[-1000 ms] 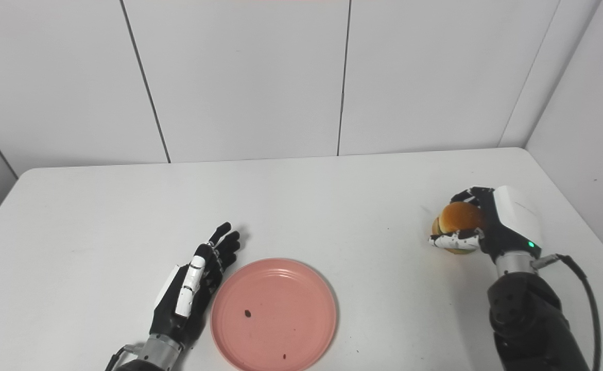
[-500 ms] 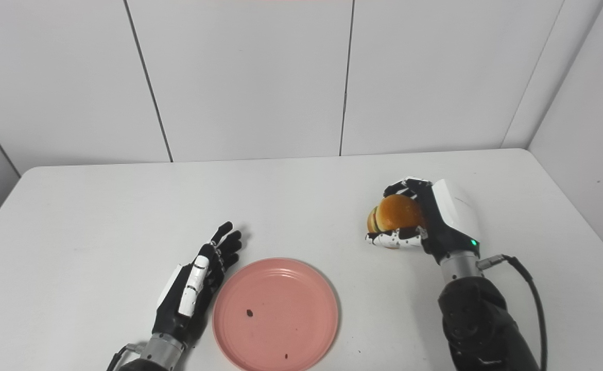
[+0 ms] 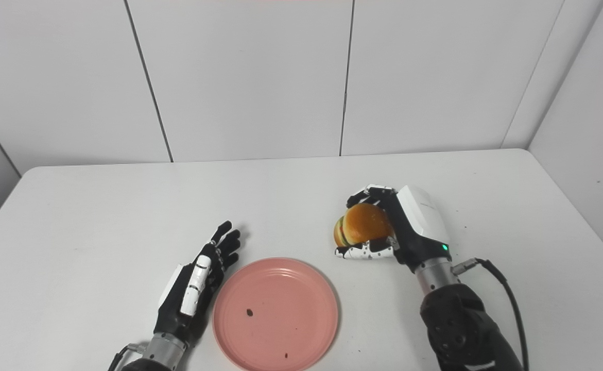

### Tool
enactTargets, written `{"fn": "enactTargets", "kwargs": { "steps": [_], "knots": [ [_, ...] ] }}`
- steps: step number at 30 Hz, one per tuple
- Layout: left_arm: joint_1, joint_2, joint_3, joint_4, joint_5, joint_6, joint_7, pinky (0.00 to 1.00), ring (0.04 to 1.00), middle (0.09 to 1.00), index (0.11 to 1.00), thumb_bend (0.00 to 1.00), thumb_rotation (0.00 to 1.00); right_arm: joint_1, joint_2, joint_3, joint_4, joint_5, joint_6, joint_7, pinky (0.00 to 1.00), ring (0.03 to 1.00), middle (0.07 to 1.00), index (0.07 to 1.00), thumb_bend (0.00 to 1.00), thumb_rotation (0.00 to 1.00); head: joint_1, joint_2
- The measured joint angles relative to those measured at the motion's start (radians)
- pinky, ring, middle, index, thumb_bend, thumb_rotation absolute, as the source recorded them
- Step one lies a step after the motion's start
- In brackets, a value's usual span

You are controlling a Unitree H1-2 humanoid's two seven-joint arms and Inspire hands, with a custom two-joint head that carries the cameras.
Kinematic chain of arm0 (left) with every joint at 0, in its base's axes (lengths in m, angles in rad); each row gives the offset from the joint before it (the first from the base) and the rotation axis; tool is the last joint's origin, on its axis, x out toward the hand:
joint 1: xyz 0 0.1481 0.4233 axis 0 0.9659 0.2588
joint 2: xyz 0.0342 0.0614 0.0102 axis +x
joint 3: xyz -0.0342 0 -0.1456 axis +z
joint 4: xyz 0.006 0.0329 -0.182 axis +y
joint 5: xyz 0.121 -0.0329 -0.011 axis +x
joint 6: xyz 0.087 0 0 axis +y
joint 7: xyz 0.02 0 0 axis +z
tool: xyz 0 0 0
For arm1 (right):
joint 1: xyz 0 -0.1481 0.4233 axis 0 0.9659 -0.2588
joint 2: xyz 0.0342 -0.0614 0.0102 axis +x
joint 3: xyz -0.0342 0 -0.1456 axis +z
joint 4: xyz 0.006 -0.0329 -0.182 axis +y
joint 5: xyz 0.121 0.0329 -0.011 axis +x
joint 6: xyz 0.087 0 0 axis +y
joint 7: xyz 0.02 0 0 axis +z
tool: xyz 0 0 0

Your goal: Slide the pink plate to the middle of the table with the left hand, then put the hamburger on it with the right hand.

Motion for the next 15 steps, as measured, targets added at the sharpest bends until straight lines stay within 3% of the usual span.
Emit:
{"fn": "enactTargets", "kwargs": {
  "steps": [5, 10, 11, 13, 15],
  "knots": [
    [-0.003, 0.0, -0.002, 0.004, 0.003, -0.001, 0.001, 0.95, 0.953, 0.942, 0.922, 0.55, 1.0, 0.003, 0.023, 0.041, 0.003, -0.003, -0.056, 0.0, 0.24, 0.351, 0.457, 0.552, 0.5, 0.0, 0.006, -0.006],
    [-0.006, 0.0, -0.006, 0.009, 0.007, -0.005, 0.003, 0.96, 0.953, 0.937, 0.92, 0.55, 1.0, 0.011, 0.048, 0.068, -0.018, -0.003, -0.057, 0.028, 0.24, 0.349, 0.456, 0.545, 0.5, 0.0, 0.008, -0.009],
    [-0.007, 0.0, -0.006, 0.012, 0.01, -0.007, 0.003, 0.97, 0.954, 0.935, 0.918, 0.55, 1.0, 0.014, 0.05, 0.076, -0.029, -0.004, -0.057, 0.036, 0.24, 0.406, 0.435, 0.53, 0.51, 0.0, 0.011, -0.009],
    [-0.009, -0.002, -0.008, 0.016, 0.02, -0.009, 0.004, 0.97, 0.955, 0.933, 0.918, 0.55, 1.0, 0.02, 0.055, 0.086, -0.053, -0.009, -0.056, 0.055, 0.24, 0.359, 0.454, 0.54, 0.5, 0.0, 0.02, -0.008],
    [-0.01, -0.002, -0.008, 0.018, 0.023, -0.01, 0.005, 0.97, 0.954, 0.933, 0.919, 0.55, 1.0, 0.025, 0.061, 0.097, -0.079, -0.013, -0.056, 0.077, 0.24, 0.377, 0.478, 0.515, 0.51, 0.0, 0.024, -0.008]
  ]
}}
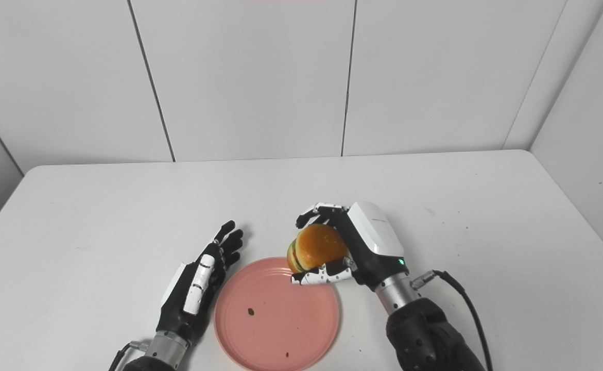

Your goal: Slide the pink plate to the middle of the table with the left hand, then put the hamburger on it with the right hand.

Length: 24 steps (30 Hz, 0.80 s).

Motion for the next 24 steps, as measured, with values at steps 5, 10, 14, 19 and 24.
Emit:
{"fn": "enactTargets", "kwargs": {
  "steps": [5, 10, 14, 19, 24],
  "knots": [
    [-0.003, -0.002, -0.001, 0.006, 0.001, -0.003, 0.003, 0.98, 0.963, 0.943, 0.928, 0.54, 1.0, 0.003, 0.01, 0.035, -0.016, -0.003, -0.001, 0.034, 0.23, 0.349, 0.456, 0.541, 0.5, 0.0, 0.017, 0.003],
    [-0.008, -0.005, -0.001, 0.012, 0.001, -0.005, 0.005, 0.96, 0.956, 0.941, 0.92, 0.53, 1.0, 0.018, 0.014, 0.053, -0.016, 0.0, -0.024, 0.052, 0.22, 0.365, 0.476, 0.517, 0.51, 0.0, 0.034, 0.005],
    [-0.01, -0.006, -0.002, 0.016, 0.002, -0.008, 0.008, 0.96, 0.962, 0.947, 0.921, 0.53, 1.0, 0.021, 0.013, 0.072, -0.02, -0.006, -0.034, 0.083, 0.25, 0.393, 0.503, 0.49, 0.51, 0.0, 0.04, 0.005],
    [-0.019, -0.007, -0.008, 0.029, 0.023, -0.023, 0.018, 0.94, 0.948, 0.933, 0.91, 0.53, 1.0, 0.021, 0.01, 0.092, -0.02, -0.007, -0.034, 0.137, 0.31, 0.366, 0.461, 0.55, 0.5, 0.0, 0.06, 0.005],
    [-0.025, -0.011, -0.008, 0.037, 0.026, -0.024, 0.028, 0.94, 0.944, 0.928, 0.908, 0.53, 1.0, 0.021, 0.001, 0.105, -0.02, -0.015, -0.034, 0.179, 0.3, 0.363, 0.456, 0.552, 0.5, 0.0, 0.058, 0.005]
  ]
}}
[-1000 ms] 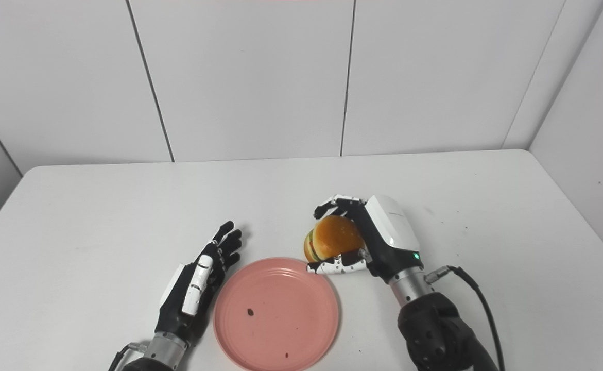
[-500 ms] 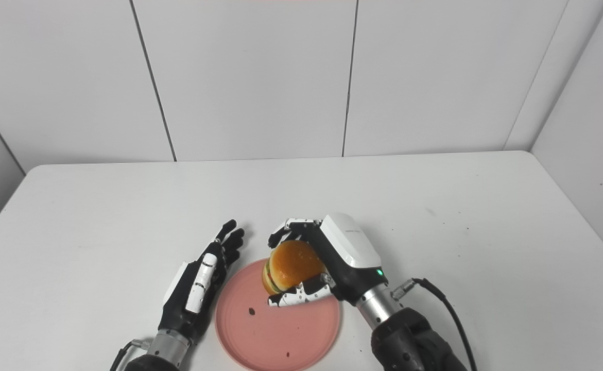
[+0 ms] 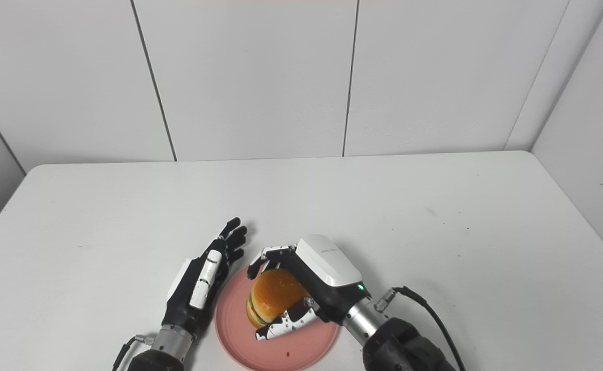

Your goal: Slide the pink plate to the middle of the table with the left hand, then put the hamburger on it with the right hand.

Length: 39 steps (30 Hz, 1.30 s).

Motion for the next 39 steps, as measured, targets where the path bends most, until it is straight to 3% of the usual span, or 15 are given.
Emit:
{"fn": "enactTargets", "kwargs": {
  "steps": [6, 13, 15, 17, 18, 19, 24, 27, 29, 36, 39],
  "knots": [
    [-0.001, 0.0, -0.002, 0.001, 0.0, -0.001, 0.003, 0.92, 0.935, 0.925, 0.906, 0.53, 1.0, -0.001, -0.006, 0.008, 0.0, -0.028, 0.0, 0.041, 0.26, 0.4, 0.499, 0.495, 0.51, 0.0, 0.0, 0.002],
    [-0.002, -0.001, -0.001, 0.003, -0.001, -0.002, 0.005, 0.93, 0.936, 0.923, 0.907, 0.54, 1.0, -0.001, -0.009, 0.018, 0.022, -0.062, 0.0, 0.073, 0.25, 0.407, 0.505, 0.491, 0.51, 0.0, 0.0, 0.0],
    [-0.002, -0.001, -0.002, 0.002, -0.001, -0.002, 0.006, 0.93, 0.938, 0.926, 0.908, 0.53, 1.0, -0.001, -0.009, 0.018, 0.025, -0.07, 0.0, 0.074, 0.29, 0.392, 0.485, 0.526, 0.51, 0.0, 0.0, 0.0],
    [-0.002, -0.001, -0.002, 0.002, -0.001, -0.002, 0.006, 0.93, 0.941, 0.93, 0.91, 0.53, 1.0, -0.001, -0.009, 0.018, 0.027, -0.076, -0.001, 0.073, 0.39, 0.408, 0.488, 0.545, 0.51, 0.0, -0.003, -0.003],
    [-0.002, -0.001, -0.002, 0.002, -0.001, -0.002, 0.006, 0.93, 0.94, 0.929, 0.91, 0.53, 1.0, -0.001, -0.009, 0.018, 0.03, -0.078, -0.002, 0.073, 0.44, 0.473, 0.494, 0.523, 0.51, 0.0, -0.003, -0.003],
    [-0.002, 0.0, -0.002, 0.003, -0.001, -0.002, 0.006, 0.93, 0.939, 0.928, 0.909, 0.52, 1.0, -0.001, -0.009, 0.019, 0.034, -0.081, -0.003, 0.072, 0.48, 0.541, 0.551, 0.505, 0.51, 0.05, -0.008, -0.003],
    [-0.002, 0.0, -0.002, 0.003, -0.003, -0.003, 0.006, 0.92, 0.938, 0.929, 0.907, 0.52, 1.0, -0.001, -0.007, 0.02, 0.039, -0.111, -0.003, 0.066, 0.56, 0.643, 0.689, 0.498, 0.5, 0.14, -0.008, -0.003],
    [-0.002, 0.0, -0.002, 0.002, -0.003, -0.002, 0.006, 0.94, 0.945, 0.931, 0.91, 0.52, 1.0, -0.001, -0.003, 0.021, 0.039, -0.117, -0.003, 0.067, 0.63, 0.698, 0.733, 0.699, 0.54, 0.19, -0.008, -0.003],
    [-0.002, 0.0, -0.002, 0.0, -0.003, 0.002, 0.006, 0.95, 0.949, 0.933, 0.911, 0.51, 1.0, -0.001, -0.002, 0.021, 0.039, -0.118, -0.003, 0.067, 0.69, 0.763, 0.788, 0.792, 0.59, 0.29, -0.008, -0.003],
    [-0.002, 0.0, -0.002, -0.002, -0.003, 0.005, 0.006, 0.95, 0.947, 0.934, 0.916, 0.51, 1.0, -0.001, -0.007, 0.018, 0.039, -0.093, -0.015, 0.065, 0.78, 0.832, 0.857, 0.87, 0.65, 0.57, -0.009, -0.003],
    [-0.002, 0.0, -0.002, -0.003, -0.003, 0.006, 0.006, 0.97, 0.953, 0.938, 0.921, 0.51, 1.0, -0.002, -0.013, 0.018, 0.039, -0.081, -0.015, 0.076, 0.83, 0.88, 0.905, 0.918, 0.68, 0.62, -0.011, -0.005]
  ]
}}
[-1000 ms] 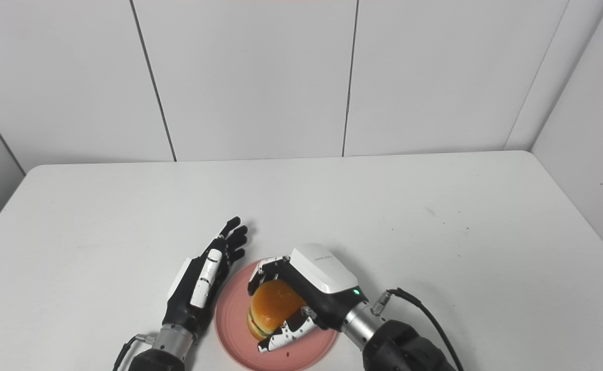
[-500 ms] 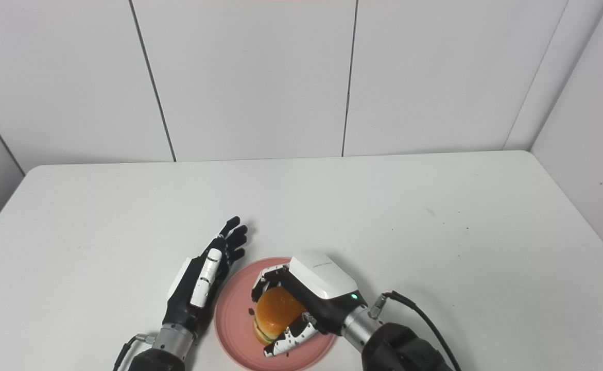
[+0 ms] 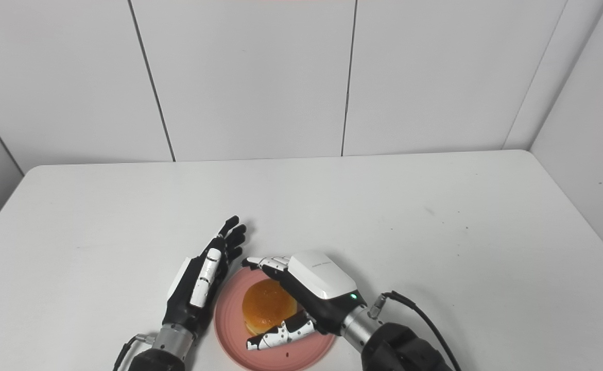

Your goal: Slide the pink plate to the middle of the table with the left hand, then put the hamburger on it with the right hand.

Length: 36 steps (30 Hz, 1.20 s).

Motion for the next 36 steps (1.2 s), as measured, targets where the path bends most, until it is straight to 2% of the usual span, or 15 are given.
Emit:
{"fn": "enactTargets", "kwargs": {
  "steps": [6, 12, 14, 18, 19, 24, 25, 26, 31, 36],
  "knots": [
    [0.0, 0.0, 0.003, 0.0, -0.005, 0.002, -0.003, 0.97, 0.964, 0.948, 0.93, 0.52, 1.0, -0.008, -0.024, -0.007, -0.014, 0.042, 0.003, 0.068, 0.87, 0.919, 0.949, 0.958, 0.72, 0.67, 0.0, 0.003],
    [0.0, 0.0, 0.007, 0.0, -0.024, 0.006, -0.008, 0.97, 0.956, 0.939, 0.924, 0.53, 1.0, -0.012, -0.024, -0.034, -0.017, 0.087, 0.003, 0.082, 0.88, 0.92, 0.953, 0.964, 0.75, 0.68, 0.0, 0.003],
    [0.0, 0.0, 0.007, 0.0, -0.025, 0.007, -0.007, 0.97, 0.953, 0.936, 0.925, 0.53, 1.0, -0.012, -0.021, -0.058, -0.017, 0.116, 0.003, 0.082, 0.88, 0.92, 0.952, 0.968, 0.74, 0.72, 0.0, 0.003],
    [0.0, 0.0, 0.007, 0.0, -0.022, 0.006, -0.006, 0.97, 0.955, 0.935, 0.918, 0.53, 1.0, -0.012, -0.002, -0.11, -0.003, 0.161, -0.004, 0.023, 0.88, 0.938, 0.969, 0.984, 0.75, 0.81, 0.0, 0.005],
    [0.0, 0.0, 0.007, 0.0, -0.022, 0.007, -0.006, 0.97, 0.962, 0.945, 0.923, 0.53, 1.0, -0.011, 0.002, -0.12, 0.003, 0.167, -0.008, 0.009, 0.89, 0.961, 0.988, 0.994, 0.75, 0.87, 0.0, 0.005],
    [0.0, 0.0, 0.008, -0.003, -0.022, 0.007, -0.006, 1.0, 0.988, 0.971, 0.945, 0.56, 1.0, 0.0, 0.026, -0.163, 0.009, 0.19, -0.012, -0.056, 0.87, 0.986, 1.0, 1.0, 0.76, 0.95, 0.002, 0.002],
    [0.0, 0.0, 0.009, -0.003, -0.022, 0.007, -0.006, 1.0, 0.99, 0.972, 0.947, 0.56, 1.0, 0.003, 0.036, -0.174, 0.021, 0.2, -0.022, -0.077, 0.87, 0.987, 1.0, 1.0, 0.76, 0.95, 0.002, 0.002],
    [0.0, 0.0, 0.01, -0.003, -0.022, 0.007, -0.005, 1.0, 0.982, 0.966, 0.946, 0.56, 1.0, 0.006, 0.046, -0.182, 0.034, 0.21, -0.026, -0.096, 0.93, 0.997, 1.0, 1.0, 0.74, 0.97, 0.002, 0.002],
    [0.0, -0.001, 0.013, -0.002, -0.022, 0.007, -0.002, 1.0, 0.986, 0.972, 0.955, 0.55, 1.0, 0.038, 0.108, -0.212, 0.114, 0.249, -0.061, -0.19, 0.96, 1.0, 1.0, 1.0, 0.68, 0.99, 0.0, 0.002],
    [0.0, -0.002, 0.016, -0.001, -0.025, 0.007, -0.002, 1.0, 0.987, 0.975, 0.961, 0.55, 1.0, 0.045, 0.141, -0.23, 0.135, 0.297, -0.06, -0.209, 0.96, 1.0, 1.0, 1.0, 0.71, 1.0, 0.0, 0.002]
  ]
}}
